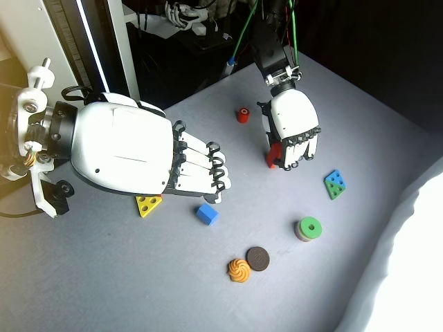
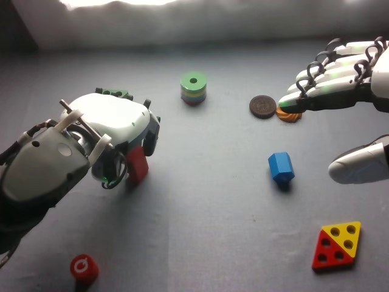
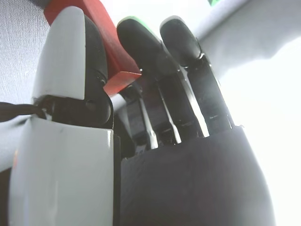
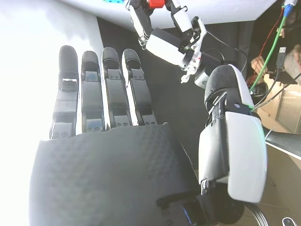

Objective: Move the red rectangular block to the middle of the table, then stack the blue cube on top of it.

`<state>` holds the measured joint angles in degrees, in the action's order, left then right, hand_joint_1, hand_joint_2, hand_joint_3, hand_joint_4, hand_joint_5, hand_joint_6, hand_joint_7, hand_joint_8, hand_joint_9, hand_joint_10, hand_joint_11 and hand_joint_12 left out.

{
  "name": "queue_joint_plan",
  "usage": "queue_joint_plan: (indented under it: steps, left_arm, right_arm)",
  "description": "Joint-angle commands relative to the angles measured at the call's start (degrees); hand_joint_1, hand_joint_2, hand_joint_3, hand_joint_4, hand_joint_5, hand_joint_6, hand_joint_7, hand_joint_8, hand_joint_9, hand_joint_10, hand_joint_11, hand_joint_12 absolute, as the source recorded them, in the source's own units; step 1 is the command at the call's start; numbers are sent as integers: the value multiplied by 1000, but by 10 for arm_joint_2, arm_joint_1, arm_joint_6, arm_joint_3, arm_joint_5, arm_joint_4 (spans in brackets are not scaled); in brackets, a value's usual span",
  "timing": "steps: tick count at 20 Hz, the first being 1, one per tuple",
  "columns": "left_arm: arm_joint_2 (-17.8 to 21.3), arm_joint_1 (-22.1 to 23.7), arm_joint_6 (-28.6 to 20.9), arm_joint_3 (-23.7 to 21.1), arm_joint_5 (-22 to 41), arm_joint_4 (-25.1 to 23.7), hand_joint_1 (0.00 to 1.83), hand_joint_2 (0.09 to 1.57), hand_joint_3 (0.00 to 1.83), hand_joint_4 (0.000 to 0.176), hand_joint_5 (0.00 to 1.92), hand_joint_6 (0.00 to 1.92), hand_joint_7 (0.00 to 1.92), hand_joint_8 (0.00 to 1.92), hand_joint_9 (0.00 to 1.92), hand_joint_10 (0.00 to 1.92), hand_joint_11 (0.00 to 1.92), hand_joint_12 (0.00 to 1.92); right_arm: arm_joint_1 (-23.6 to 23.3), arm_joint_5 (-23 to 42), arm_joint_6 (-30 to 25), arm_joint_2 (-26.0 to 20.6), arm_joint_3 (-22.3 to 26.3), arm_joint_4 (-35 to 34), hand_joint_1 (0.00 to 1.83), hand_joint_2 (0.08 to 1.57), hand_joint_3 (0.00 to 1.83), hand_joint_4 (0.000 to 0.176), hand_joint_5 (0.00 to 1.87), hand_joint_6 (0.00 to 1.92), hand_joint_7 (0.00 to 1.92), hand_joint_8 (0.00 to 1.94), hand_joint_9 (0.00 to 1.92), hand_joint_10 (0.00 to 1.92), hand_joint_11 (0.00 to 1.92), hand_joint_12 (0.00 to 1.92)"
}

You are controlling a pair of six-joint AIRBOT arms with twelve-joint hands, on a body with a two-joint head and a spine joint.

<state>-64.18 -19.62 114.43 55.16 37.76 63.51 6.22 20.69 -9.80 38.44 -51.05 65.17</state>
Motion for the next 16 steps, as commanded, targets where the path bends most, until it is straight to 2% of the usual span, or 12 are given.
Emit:
queue_joint_plan:
  steps: [1,3,5,9,16]
  left_arm:
    - [4,5,4,-1,39,-25,1497,1127,0,0,765,1098,971,920,985,1103,706,1557]
    - [4,8,5,-4,44,-20,1495,1132,1,0,756,1095,963,948,977,1122,680,1578]
    - [4,15,19,-7,50,-4,1496,1124,0,0,777,1068,993,893,993,1097,686,1564]
    - [-2,30,36,-10,61,17,1494,1134,0,0,753,1118,962,928,974,1128,670,1593]
    - [-23,54,64,-24,112,61,1495,1129,0,0,753,1125,961,916,986,1087,709,1570]
  right_arm:
    - [-8,29,-1,-7,0,-23,122,1118,0,0,276,11,232,7,187,12,0,803]
    - [-8,29,-1,-7,0,-23,119,1118,0,0,285,10,235,4,188,11,0,828]
    - [-8,29,-1,-7,0,-23,124,1120,1,0,281,7,235,3,190,12,0,834]
    - [-8,29,-1,-7,0,-23,100,1128,3,0,266,1,220,0,180,6,0,812]
    - [-8,29,-1,-7,0,-23,90,1130,1,0,270,0,234,0,202,11,0,854]
